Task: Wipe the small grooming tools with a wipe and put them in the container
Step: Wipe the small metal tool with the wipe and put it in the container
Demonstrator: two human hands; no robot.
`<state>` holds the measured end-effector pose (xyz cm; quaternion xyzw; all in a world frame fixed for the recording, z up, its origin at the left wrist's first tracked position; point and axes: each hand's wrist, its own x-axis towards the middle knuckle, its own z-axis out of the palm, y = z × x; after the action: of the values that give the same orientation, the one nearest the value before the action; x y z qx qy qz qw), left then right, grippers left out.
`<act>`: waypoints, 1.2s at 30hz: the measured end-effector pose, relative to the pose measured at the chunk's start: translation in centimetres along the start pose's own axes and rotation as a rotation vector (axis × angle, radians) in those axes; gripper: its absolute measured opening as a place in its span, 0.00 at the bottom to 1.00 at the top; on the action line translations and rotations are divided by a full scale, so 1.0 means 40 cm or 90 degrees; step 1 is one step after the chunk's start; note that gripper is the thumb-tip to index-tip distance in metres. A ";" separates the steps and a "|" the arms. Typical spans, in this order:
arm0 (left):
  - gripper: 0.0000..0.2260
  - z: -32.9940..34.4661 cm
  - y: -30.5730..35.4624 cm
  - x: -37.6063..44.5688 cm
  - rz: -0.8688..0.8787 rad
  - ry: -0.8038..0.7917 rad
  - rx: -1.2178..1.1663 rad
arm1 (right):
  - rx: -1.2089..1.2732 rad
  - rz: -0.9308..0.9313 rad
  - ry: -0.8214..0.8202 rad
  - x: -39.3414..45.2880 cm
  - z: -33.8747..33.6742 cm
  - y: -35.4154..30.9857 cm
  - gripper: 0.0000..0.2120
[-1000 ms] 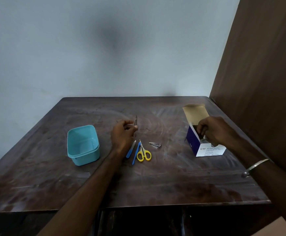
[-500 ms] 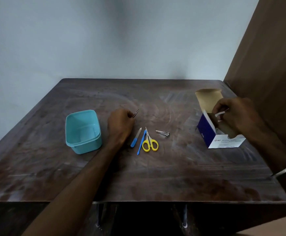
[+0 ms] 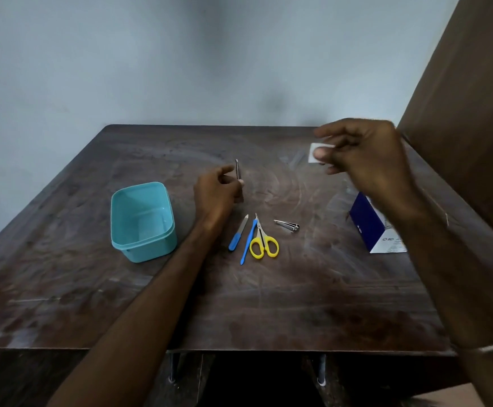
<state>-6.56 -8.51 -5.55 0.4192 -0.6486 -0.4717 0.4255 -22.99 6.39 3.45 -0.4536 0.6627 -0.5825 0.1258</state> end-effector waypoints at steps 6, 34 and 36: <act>0.11 0.029 -0.007 0.032 -0.029 -0.005 -0.143 | 0.085 0.091 -0.073 0.025 0.136 0.074 0.09; 0.09 0.034 -0.002 0.028 -0.043 -0.125 -0.233 | 0.074 0.106 -0.083 0.032 0.224 0.187 0.08; 0.09 0.029 -0.002 0.031 -0.040 -0.119 -0.230 | 0.065 0.097 -0.103 0.031 0.224 0.185 0.07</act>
<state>-8.01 -9.41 -5.64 0.3105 -0.5771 -0.6301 0.4165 -20.82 -1.09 -5.27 -0.4403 0.6524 -0.5658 0.2458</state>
